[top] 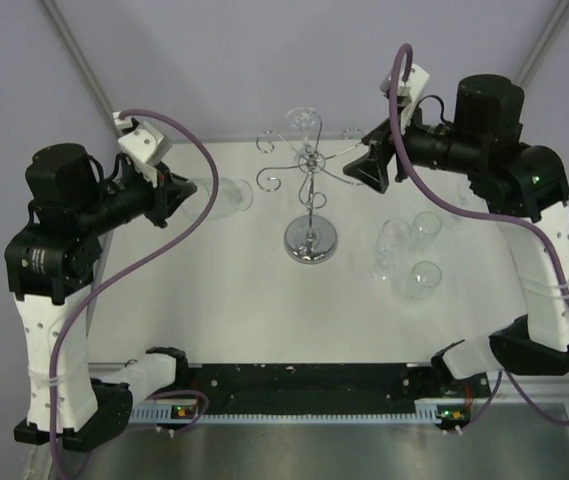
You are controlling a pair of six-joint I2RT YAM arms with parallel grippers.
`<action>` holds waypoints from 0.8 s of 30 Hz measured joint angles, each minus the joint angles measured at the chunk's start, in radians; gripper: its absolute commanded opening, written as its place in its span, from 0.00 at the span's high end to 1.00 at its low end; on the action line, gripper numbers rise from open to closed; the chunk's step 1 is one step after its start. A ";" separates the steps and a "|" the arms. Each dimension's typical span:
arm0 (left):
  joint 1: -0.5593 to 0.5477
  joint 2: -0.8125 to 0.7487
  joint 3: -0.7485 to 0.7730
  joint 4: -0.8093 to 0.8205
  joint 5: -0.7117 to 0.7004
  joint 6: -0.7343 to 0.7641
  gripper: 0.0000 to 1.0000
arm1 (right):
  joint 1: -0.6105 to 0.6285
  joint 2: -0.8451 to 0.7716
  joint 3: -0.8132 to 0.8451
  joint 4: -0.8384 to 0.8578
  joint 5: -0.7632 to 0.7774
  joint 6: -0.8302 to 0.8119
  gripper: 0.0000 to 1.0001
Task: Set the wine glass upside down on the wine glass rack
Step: Turn the wine glass upside down at the wine rack.
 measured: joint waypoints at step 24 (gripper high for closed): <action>0.000 -0.009 -0.114 0.508 0.056 -0.220 1.00 | 0.208 0.204 0.171 0.208 0.038 0.388 0.37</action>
